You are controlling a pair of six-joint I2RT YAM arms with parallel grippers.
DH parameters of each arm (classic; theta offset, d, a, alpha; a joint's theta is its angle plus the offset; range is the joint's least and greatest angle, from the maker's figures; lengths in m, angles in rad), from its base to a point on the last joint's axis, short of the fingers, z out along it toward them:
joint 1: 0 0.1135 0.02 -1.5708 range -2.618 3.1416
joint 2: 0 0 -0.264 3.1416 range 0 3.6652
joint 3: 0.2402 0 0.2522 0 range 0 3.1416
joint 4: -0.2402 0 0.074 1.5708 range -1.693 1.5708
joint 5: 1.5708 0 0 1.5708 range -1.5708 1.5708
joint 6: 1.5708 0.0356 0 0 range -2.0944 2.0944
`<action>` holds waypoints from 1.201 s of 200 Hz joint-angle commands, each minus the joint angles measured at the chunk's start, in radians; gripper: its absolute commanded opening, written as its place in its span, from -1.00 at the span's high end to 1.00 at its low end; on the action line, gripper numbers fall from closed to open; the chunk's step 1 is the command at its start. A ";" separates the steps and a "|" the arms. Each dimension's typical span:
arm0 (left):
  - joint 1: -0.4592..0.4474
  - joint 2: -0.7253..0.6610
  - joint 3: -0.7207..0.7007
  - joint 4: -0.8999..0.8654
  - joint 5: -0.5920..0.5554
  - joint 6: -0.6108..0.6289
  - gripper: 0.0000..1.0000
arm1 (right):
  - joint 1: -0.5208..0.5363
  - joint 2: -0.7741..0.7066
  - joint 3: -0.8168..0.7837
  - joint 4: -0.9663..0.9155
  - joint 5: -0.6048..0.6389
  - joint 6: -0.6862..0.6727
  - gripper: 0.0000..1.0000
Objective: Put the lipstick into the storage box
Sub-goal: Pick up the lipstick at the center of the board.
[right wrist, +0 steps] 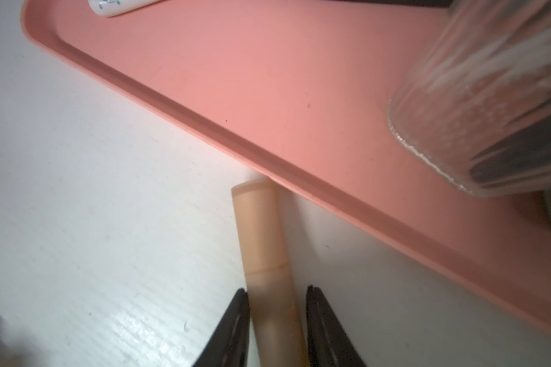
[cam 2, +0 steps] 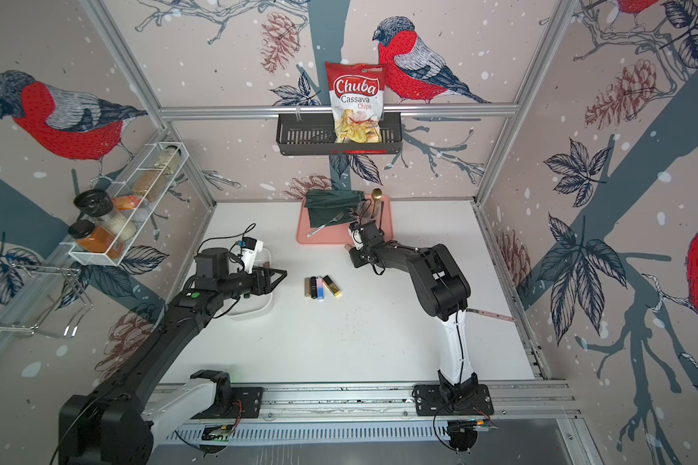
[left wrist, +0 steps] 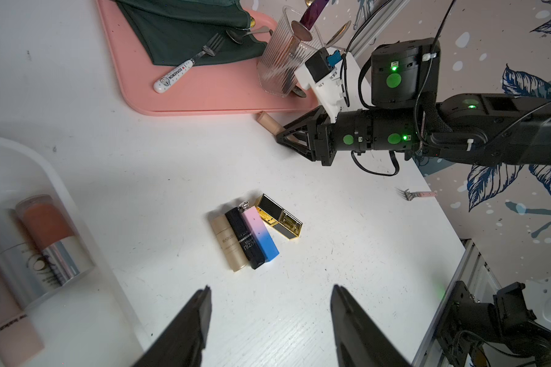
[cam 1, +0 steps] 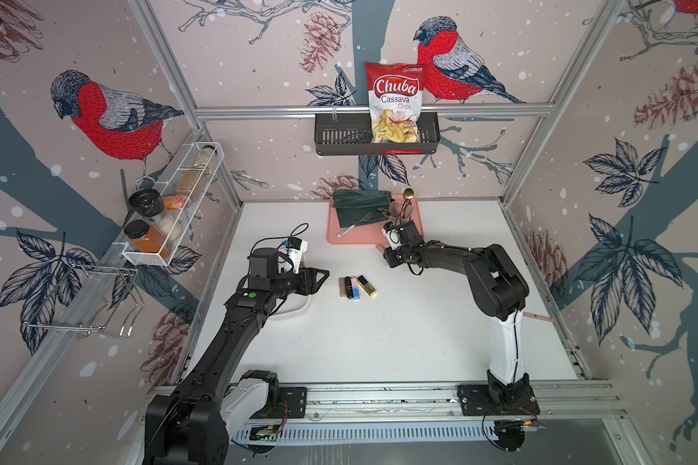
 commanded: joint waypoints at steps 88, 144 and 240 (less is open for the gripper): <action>-0.002 0.008 0.000 0.020 -0.002 0.010 -0.27 | -0.010 -0.078 -0.056 -0.095 -0.096 0.051 0.70; -0.001 0.008 -0.005 0.104 0.117 -0.070 -0.27 | -0.065 -0.271 -0.227 0.064 -0.387 0.198 0.69; -0.231 0.040 -0.103 0.648 0.078 -0.497 -0.25 | -0.050 -0.554 -0.500 0.515 -0.752 0.592 0.66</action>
